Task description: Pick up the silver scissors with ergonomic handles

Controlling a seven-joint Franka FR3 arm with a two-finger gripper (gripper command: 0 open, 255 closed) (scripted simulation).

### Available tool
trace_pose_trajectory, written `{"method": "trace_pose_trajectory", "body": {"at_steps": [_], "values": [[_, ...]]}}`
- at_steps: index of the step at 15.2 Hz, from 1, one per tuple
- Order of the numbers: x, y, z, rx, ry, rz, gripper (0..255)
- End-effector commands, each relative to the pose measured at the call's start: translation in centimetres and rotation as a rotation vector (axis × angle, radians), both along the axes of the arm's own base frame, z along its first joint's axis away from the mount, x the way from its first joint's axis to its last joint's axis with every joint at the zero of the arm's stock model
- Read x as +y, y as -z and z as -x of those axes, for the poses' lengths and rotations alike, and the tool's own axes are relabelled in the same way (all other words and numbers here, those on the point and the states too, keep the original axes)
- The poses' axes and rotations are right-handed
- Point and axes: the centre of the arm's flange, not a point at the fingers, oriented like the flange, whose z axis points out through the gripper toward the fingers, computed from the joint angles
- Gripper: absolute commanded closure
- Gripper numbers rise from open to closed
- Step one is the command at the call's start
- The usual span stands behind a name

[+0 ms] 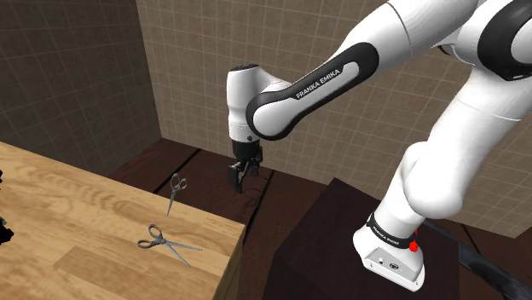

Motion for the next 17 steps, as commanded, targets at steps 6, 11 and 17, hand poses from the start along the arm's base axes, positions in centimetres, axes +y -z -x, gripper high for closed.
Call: {"method": "trace_pose_trajectory", "body": {"at_steps": [6,11,17], "values": [[6.7,4.6,-3.3,-0.031,-0.03,-0.036,0],[11.7,7.5,-5.6,-0.053,-0.052,-0.061,0],[17.8,10.7,-8.4,-0.079,-0.079,-0.091,0]]}}
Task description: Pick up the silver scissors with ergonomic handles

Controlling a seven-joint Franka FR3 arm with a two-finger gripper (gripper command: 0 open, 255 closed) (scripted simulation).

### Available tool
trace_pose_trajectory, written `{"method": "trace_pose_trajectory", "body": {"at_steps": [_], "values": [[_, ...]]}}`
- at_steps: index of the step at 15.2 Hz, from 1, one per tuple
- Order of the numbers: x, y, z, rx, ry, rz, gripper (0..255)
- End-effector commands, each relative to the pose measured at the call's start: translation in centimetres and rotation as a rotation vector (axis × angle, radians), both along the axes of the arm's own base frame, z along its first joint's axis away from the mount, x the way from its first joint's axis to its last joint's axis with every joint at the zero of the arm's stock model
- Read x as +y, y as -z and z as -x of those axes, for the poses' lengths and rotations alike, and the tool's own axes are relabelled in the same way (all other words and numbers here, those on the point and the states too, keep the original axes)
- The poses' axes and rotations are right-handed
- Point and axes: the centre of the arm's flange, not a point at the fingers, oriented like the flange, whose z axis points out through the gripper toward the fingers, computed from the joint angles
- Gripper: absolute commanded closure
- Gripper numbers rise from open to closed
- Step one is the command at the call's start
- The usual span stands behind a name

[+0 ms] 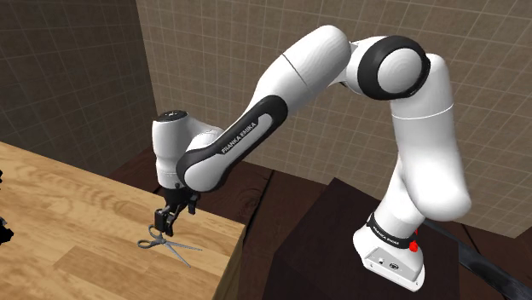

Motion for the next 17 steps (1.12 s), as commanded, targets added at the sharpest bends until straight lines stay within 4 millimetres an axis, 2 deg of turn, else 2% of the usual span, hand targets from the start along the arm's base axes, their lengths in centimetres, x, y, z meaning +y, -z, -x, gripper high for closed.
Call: {"method": "trace_pose_trajectory", "body": {"at_steps": [1,3,4,11,13,14,17], "values": [[1.9,1.1,-0.8,-0.009,-0.009,-0.01,0],[4.0,2.1,-1.7,-0.018,-0.017,-0.02,0],[4.1,2.1,-1.7,-0.018,-0.018,-0.021,0],[4.1,6.1,-1.7,-0.018,-0.018,-0.021,0],[4.1,6.1,-1.7,-0.018,-0.018,-0.021,0],[4.1,6.2,-1.8,-0.018,-0.018,-0.021,255],[4.0,6.2,-1.8,-0.018,-0.018,-0.021,255]]}}
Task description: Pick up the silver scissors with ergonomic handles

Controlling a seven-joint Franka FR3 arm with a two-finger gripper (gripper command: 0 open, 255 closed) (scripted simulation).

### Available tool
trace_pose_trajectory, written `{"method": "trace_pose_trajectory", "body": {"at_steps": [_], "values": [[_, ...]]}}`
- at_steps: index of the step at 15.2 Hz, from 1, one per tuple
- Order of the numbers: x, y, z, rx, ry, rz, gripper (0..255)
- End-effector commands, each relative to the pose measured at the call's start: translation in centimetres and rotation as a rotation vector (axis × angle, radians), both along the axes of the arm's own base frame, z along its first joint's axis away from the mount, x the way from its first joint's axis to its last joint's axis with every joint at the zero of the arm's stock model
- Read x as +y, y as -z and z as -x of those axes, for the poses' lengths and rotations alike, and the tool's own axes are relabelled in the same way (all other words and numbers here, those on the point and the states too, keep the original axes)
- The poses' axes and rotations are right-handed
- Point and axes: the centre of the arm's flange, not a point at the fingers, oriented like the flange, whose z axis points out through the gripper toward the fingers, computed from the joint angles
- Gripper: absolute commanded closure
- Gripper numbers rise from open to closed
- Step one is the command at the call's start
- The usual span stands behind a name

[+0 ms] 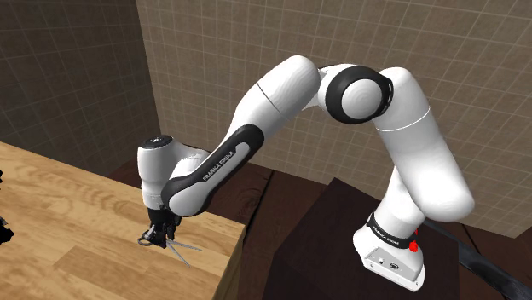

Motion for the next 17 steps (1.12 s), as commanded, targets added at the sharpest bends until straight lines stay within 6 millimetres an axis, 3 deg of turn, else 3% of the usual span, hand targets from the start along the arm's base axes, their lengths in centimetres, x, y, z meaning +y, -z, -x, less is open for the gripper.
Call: {"method": "trace_pose_trajectory", "body": {"at_steps": [1,6,17], "values": [[0.2,0.2,0.2,0.003,-0.003,-0.001,255],[0.2,0.1,0.3,0.003,-0.004,-0.001,255],[0.2,-5.7,0.3,0.003,-0.004,-0.001,255]]}}
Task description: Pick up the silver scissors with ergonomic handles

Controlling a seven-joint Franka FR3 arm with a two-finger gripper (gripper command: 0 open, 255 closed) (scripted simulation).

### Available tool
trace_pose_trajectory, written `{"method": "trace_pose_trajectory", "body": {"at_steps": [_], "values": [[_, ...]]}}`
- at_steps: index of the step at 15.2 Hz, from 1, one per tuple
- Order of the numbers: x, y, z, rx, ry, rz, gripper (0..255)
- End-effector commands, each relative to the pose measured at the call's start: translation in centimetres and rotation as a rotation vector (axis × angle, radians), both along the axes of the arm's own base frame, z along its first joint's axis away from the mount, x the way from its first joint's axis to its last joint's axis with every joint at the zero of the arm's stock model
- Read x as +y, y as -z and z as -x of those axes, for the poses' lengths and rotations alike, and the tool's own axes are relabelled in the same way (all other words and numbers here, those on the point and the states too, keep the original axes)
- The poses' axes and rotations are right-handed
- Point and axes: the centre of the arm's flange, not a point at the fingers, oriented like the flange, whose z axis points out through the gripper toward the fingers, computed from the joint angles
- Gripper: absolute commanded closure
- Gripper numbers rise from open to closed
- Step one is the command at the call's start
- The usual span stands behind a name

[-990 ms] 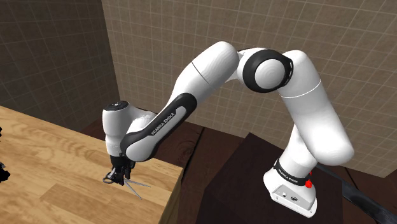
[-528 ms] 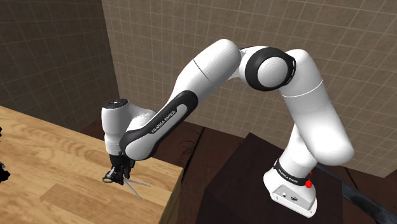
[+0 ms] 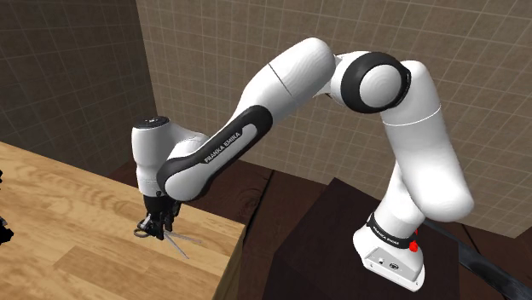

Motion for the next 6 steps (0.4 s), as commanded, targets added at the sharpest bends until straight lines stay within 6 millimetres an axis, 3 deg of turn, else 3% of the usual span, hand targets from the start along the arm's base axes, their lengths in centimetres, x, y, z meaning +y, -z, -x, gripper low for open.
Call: {"method": "trace_pose_trajectory", "body": {"at_steps": [1,6], "values": [[0.0,-1.0,-0.1,0.0,0.0,0.0,255],[0.0,-2.7,-0.1,0.0,0.0,0.0,255]]}}
